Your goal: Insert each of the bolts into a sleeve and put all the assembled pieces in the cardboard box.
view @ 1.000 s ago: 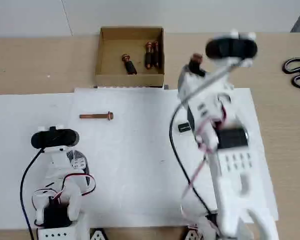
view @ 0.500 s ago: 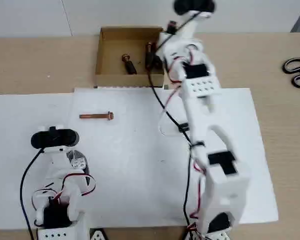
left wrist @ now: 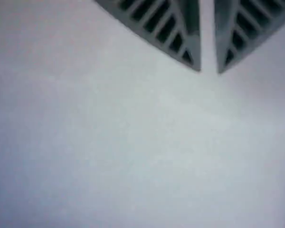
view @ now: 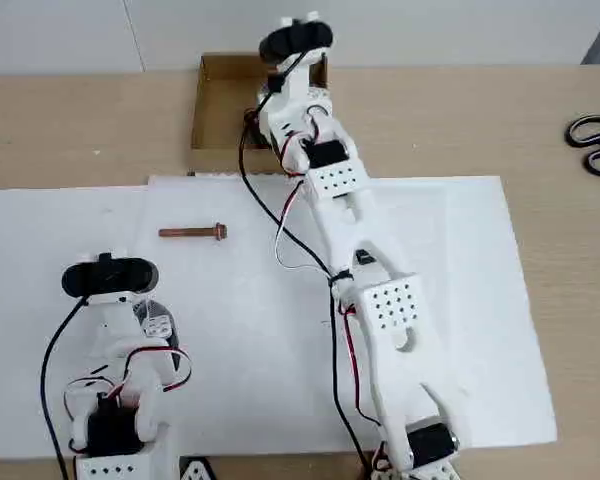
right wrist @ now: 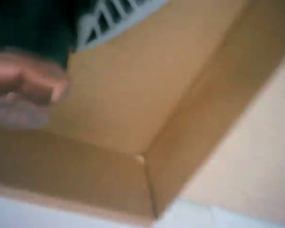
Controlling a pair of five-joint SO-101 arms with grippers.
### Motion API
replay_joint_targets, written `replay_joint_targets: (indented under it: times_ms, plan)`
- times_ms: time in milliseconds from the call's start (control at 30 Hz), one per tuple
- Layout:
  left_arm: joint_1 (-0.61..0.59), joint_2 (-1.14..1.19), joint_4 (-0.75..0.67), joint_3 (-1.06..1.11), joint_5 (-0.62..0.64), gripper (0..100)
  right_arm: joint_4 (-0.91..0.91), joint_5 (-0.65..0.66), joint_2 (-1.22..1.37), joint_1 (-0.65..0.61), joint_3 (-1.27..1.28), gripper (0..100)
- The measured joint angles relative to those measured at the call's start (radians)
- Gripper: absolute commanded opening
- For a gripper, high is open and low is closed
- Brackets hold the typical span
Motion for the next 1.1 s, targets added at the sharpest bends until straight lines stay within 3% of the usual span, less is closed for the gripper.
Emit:
replay_joint_targets:
  times_ms: [267, 633, 900, 1100]
  plan:
    - [0.000, 0.000, 0.000, 0.000, 0.000, 1, 0.046, 0.064, 0.140, 0.000, -0.207, 18.1]
    - [0.000, 0.000, 0.000, 0.000, 0.000, 1, 0.086, 0.068, 0.152, 0.000, -0.341, 18.4]
    - [0.000, 0.000, -0.003, 0.000, 0.000, 1, 0.446, 0.068, 0.147, 0.012, -0.465, 18.4]
    - [0.000, 0.000, -0.003, 0.000, 0.000, 1, 0.781, 0.068, -0.025, 0.060, -0.466, 18.3]
